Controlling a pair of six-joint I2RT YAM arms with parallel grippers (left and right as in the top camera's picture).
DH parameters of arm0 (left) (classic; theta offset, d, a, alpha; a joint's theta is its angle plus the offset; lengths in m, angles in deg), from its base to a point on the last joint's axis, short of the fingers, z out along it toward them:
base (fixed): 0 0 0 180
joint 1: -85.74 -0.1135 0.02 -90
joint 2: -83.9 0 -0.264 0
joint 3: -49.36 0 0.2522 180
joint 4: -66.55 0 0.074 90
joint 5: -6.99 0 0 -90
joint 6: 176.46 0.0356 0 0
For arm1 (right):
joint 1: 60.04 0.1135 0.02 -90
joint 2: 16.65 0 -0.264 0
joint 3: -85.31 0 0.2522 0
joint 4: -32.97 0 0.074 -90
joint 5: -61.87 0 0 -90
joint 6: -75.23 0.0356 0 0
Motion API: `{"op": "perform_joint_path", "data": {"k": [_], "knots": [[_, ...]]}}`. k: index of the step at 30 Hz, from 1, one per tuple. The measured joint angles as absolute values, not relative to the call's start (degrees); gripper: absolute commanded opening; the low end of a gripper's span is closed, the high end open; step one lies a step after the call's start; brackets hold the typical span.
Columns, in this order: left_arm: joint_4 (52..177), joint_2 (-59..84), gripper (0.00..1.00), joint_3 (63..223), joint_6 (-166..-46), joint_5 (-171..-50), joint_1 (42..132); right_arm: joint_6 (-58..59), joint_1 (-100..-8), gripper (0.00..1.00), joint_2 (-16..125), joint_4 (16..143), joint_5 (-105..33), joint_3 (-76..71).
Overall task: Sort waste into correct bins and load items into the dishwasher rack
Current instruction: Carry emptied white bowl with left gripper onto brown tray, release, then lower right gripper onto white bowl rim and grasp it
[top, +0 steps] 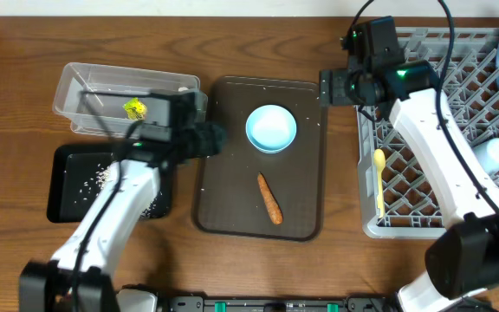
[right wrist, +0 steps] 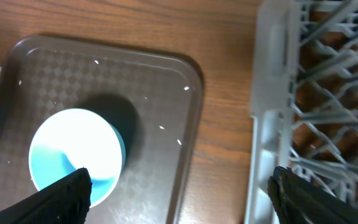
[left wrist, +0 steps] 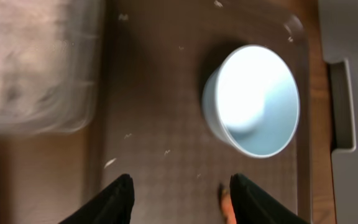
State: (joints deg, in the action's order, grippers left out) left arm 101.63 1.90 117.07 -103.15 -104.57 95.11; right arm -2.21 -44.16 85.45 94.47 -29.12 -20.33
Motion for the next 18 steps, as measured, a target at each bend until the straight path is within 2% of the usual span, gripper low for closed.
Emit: {"op": "perform_joint_path", "data": {"k": [9,14,18], "knots": [[107.5,3.5,0.55,117.1,-103.1,-104.5,91.0,-2.2,-40.5,0.74,94.0,93.1,-32.3,-20.3],[107.6,3.5,0.56,117.1,-103.1,-104.0,91.0,-2.3,-37.9,0.59,99.2,91.7,-32.6,-20.3],[107.6,3.5,0.56,117.1,-103.1,-103.6,91.0,-2.2,-36.2,0.43,102.6,90.0,-32.8,-20.3]]}}
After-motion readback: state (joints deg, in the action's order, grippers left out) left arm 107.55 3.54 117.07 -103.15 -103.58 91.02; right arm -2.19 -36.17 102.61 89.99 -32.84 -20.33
